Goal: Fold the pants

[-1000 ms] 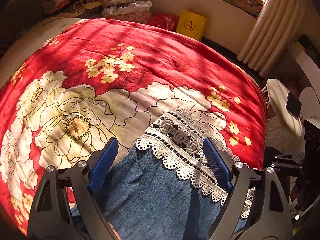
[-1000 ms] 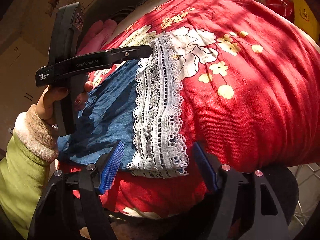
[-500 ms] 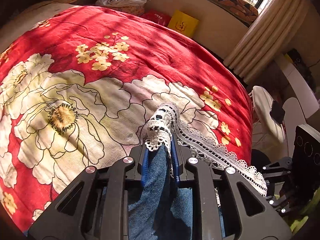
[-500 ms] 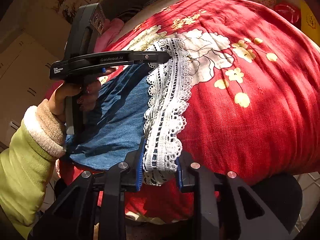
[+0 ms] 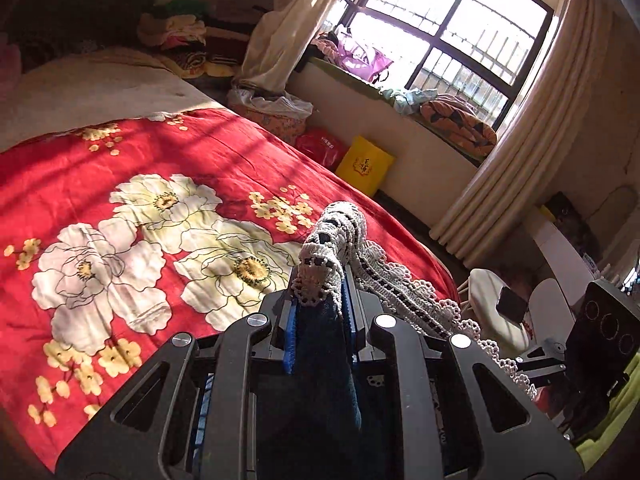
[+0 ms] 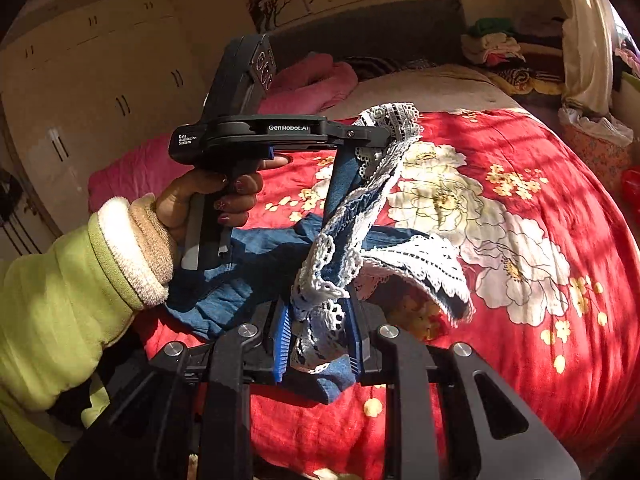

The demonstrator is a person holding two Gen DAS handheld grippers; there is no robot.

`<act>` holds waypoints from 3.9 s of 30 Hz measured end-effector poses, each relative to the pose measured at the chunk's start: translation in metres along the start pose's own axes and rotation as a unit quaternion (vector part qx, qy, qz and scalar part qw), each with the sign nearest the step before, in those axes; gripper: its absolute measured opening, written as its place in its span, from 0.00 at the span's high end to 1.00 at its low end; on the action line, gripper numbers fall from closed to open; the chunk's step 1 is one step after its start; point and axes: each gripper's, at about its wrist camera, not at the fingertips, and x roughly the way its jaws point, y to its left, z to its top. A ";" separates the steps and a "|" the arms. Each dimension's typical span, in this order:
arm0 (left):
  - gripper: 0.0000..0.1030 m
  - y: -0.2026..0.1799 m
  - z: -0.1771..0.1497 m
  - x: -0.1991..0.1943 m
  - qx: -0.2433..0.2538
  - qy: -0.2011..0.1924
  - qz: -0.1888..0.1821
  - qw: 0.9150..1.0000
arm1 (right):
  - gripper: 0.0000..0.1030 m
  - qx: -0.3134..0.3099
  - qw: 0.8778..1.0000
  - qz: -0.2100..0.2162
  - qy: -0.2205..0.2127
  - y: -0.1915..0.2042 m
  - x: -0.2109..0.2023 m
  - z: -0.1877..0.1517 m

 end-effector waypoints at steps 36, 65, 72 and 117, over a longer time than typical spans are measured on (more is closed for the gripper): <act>0.56 0.087 -0.109 -0.070 -0.232 0.018 0.087 0.969 | 0.84 0.082 0.982 0.040 0.164 -0.049 0.113 0.015; 0.31 -0.012 -0.201 -0.104 -0.170 0.087 0.163 0.968 | 0.42 0.000 0.982 0.080 0.170 0.013 0.182 0.101; 0.94 -0.004 -0.202 -0.100 -0.230 0.086 0.150 0.958 | 0.41 -0.017 0.979 0.085 0.187 0.022 0.201 0.095; 0.94 -0.014 -0.207 -0.134 -0.213 0.081 0.183 0.956 | 0.52 -0.068 0.987 0.075 0.122 0.039 0.190 0.110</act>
